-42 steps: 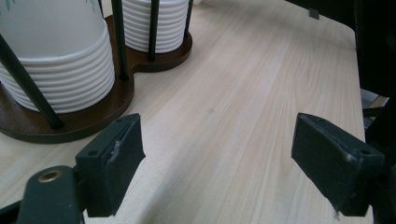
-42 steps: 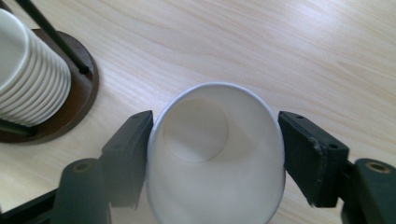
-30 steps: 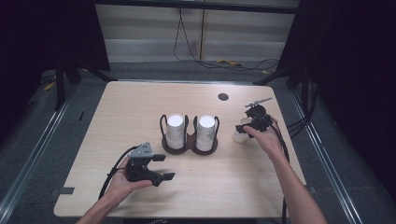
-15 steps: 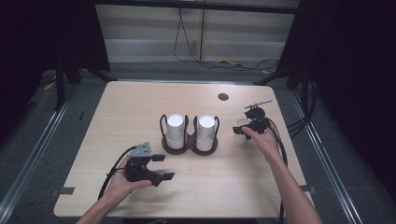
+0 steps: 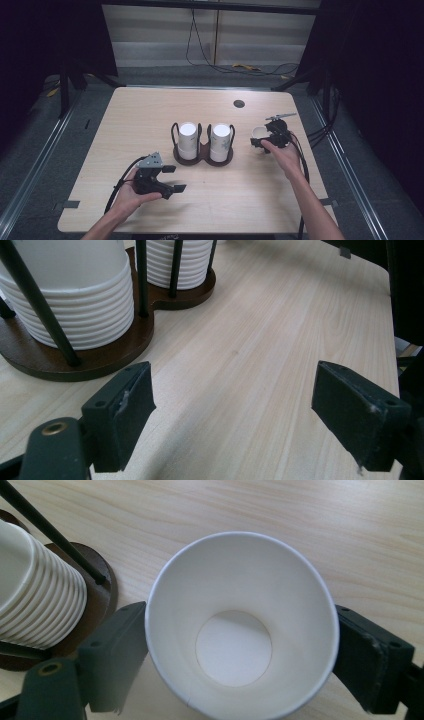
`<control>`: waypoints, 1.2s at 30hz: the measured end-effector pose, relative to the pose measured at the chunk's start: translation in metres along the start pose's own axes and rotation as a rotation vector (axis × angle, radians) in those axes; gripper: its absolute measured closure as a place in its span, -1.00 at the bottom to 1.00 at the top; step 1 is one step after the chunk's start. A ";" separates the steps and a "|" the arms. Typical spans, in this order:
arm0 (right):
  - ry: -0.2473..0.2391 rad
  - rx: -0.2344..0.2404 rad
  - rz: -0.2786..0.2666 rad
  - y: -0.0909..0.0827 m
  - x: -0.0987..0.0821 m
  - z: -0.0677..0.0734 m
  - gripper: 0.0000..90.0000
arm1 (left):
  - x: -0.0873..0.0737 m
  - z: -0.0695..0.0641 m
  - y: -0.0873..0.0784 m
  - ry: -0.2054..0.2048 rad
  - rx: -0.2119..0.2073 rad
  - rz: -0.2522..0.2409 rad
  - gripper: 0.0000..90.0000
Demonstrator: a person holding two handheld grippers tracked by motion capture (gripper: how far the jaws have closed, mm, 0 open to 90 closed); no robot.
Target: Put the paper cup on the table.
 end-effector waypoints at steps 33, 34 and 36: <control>0.014 0.045 -0.162 -0.052 -0.047 0.026 -0.59 | -0.009 0.017 -0.022 -0.078 0.098 0.022 -0.55; -0.009 0.033 -0.170 -0.054 -0.051 0.030 -0.56 | -0.009 0.017 -0.022 -0.099 0.095 0.007 -0.49; -0.008 0.035 -0.168 -0.055 -0.053 0.032 -0.56 | -0.009 0.017 -0.022 -0.094 0.107 0.009 -0.50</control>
Point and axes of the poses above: each handheld gripper's, and its own axes: y roughly forward along the jaws, x roughly out of its top, z roughly to its left, the point moved 9 cm from there along y, roughly forward along the jaws, and after that the axes turned 3 degrees about y, right-handed, at the moved point
